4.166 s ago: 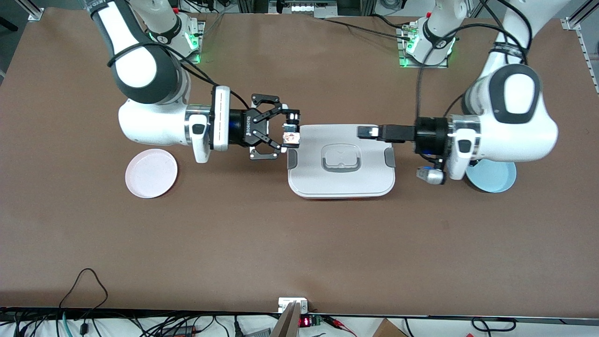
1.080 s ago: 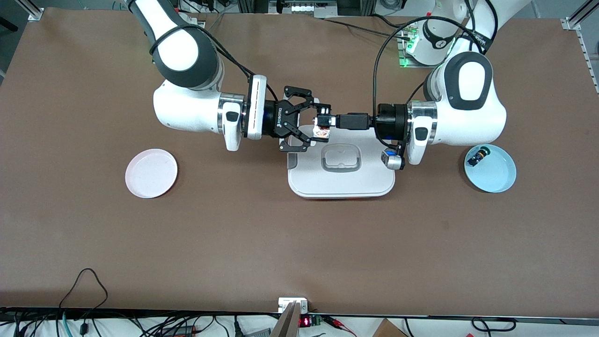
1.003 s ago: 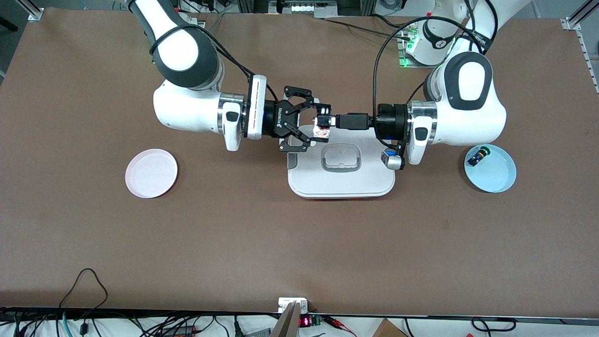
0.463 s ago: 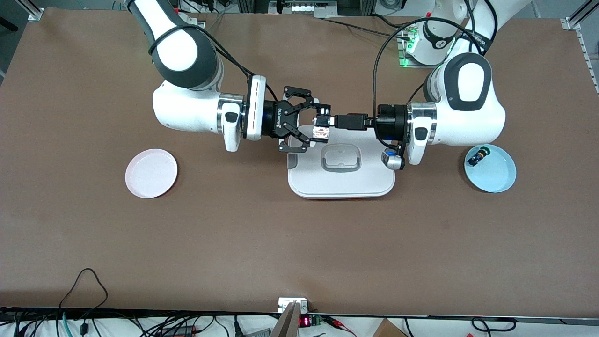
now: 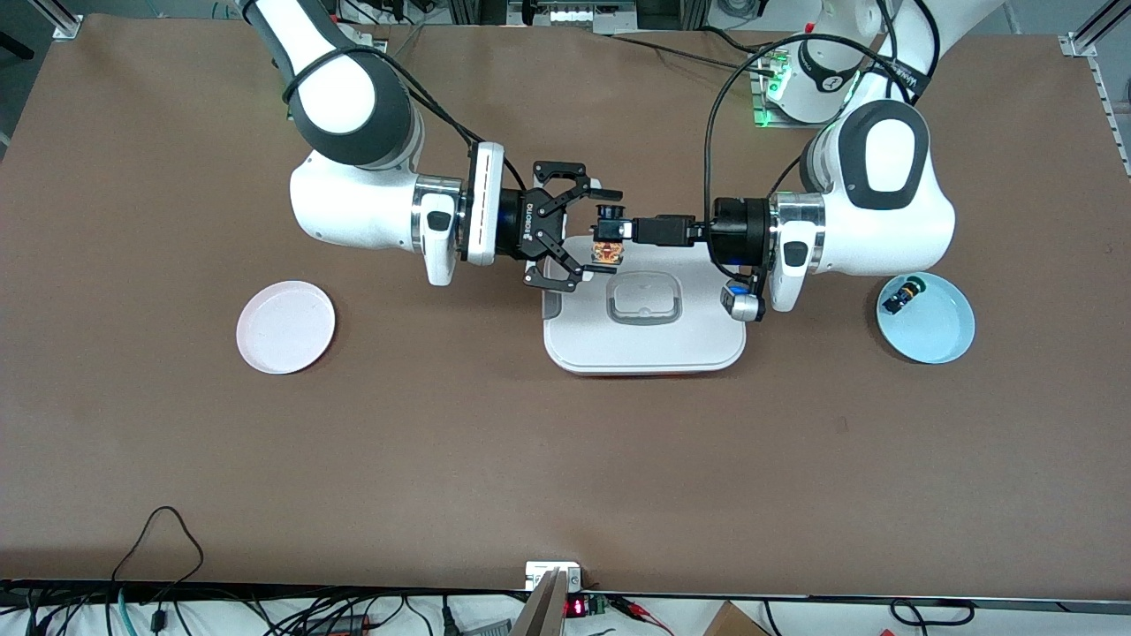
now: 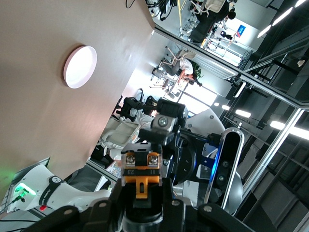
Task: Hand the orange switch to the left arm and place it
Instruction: 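Grasp the switch with the left gripper and open the right gripper, then carry the switch to the blue plate while the right gripper withdraws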
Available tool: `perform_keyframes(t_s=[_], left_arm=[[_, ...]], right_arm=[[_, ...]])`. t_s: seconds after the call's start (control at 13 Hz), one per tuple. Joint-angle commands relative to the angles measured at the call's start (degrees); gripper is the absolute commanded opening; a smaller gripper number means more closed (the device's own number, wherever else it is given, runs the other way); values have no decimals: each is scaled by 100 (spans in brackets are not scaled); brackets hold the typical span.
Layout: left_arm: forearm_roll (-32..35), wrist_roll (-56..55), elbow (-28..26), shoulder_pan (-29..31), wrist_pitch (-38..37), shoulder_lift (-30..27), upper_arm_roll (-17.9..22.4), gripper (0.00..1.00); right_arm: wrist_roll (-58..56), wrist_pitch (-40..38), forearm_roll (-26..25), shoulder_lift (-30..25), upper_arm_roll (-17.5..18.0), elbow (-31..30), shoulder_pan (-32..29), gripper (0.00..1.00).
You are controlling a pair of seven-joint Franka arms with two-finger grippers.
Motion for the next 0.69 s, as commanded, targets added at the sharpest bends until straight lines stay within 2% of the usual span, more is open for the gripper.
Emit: perform_keyframes(t_s=[0.0,0.15,0.31,0.62], left_arm=[[-33,-154,-80,213,-90,-195,11,0],[203,-198,-62,362,-388,-221,46,0],[764,-364,-62,704,-713,-352,54,0],[2872,-445,-9,1758,-1828,-512,46,0]], right_arm=[[-87,95,76,18,16,31,36,100],[-87,95,76,18,16,31,28,100],[-43,95,76,-25,16,-91,2,100],[256,69,-117,-472,-19,-942,-533,100]])
